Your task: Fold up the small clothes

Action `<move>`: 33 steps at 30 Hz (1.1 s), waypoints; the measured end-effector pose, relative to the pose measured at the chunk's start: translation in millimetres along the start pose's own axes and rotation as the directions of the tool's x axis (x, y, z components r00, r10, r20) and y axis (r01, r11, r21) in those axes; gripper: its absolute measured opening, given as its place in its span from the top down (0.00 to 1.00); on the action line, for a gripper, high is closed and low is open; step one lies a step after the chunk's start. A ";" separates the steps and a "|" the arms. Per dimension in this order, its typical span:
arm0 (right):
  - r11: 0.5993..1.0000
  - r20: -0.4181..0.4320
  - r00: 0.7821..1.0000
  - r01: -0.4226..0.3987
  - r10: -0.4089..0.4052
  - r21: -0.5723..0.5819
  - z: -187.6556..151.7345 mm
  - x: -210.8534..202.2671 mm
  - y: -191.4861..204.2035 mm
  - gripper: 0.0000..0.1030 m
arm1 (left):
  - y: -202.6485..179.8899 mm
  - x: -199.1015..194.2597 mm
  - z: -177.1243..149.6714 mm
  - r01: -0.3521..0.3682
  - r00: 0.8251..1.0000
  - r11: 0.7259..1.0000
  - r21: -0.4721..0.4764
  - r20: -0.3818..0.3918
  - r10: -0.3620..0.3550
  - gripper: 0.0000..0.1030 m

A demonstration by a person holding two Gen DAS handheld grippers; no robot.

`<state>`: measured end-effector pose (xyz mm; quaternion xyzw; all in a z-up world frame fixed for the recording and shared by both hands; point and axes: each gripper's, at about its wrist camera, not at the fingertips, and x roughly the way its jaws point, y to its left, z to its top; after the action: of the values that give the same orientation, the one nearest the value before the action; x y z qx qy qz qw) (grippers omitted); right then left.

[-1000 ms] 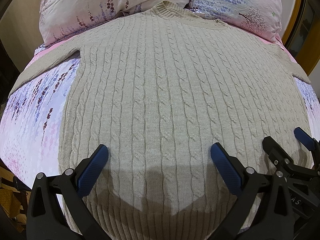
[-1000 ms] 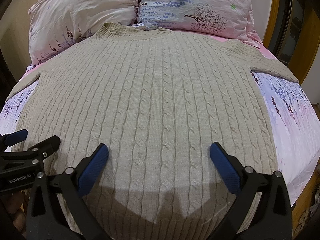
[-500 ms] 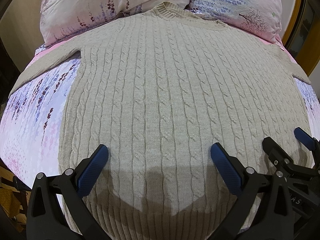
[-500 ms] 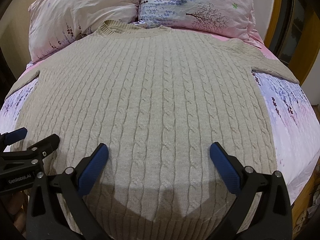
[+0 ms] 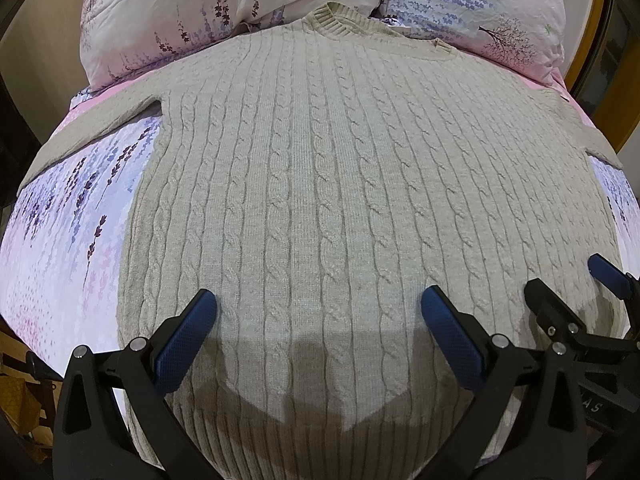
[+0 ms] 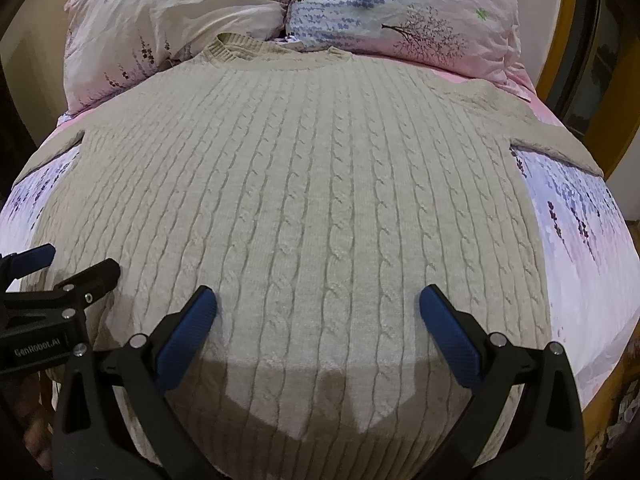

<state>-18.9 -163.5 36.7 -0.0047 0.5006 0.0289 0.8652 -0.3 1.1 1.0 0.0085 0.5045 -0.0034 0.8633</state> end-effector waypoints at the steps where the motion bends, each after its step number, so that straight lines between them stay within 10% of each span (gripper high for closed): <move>1: 1.000 0.004 1.000 -0.004 0.004 -0.004 -0.2 -0.6 -0.1 0.02 | 0.1 0.0 0.3 0.000 1.000 1.000 0.001 -0.001 0.000 0.01; 12: 0.996 0.028 0.996 -0.087 0.086 0.002 6.3 -3.1 -10.9 0.03 | 0.8 1.2 8.8 0.029 1.000 1.000 -0.003 0.007 -0.029 0.01; 19: 0.923 0.171 0.977 -0.181 0.128 0.340 65.5 -15.2 -141.1 0.28 | 22.9 -7.7 38.6 0.266 0.951 0.962 -0.066 0.183 -0.251 0.01; 23: 0.825 0.193 0.980 -0.153 0.054 0.544 90.0 -3.6 -228.9 0.47 | 27.6 -9.5 56.0 0.362 0.893 0.932 -0.029 0.297 -0.338 0.01; 28: 0.601 0.164 0.985 -0.161 0.050 0.783 96.6 34.7 -323.0 0.55 | 41.2 12.6 76.8 0.515 0.837 0.850 -0.111 0.280 -0.471 0.01; 33: 0.522 0.161 0.986 -0.163 0.050 0.837 96.5 56.2 -352.5 0.55 | 45.8 25.5 79.1 0.551 0.820 0.821 -0.147 0.277 -0.500 0.01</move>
<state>112.0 -509.3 28.8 0.4477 0.3996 -0.1642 0.7829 81.8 45.6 18.2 -0.2281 0.3825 -0.1876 0.8755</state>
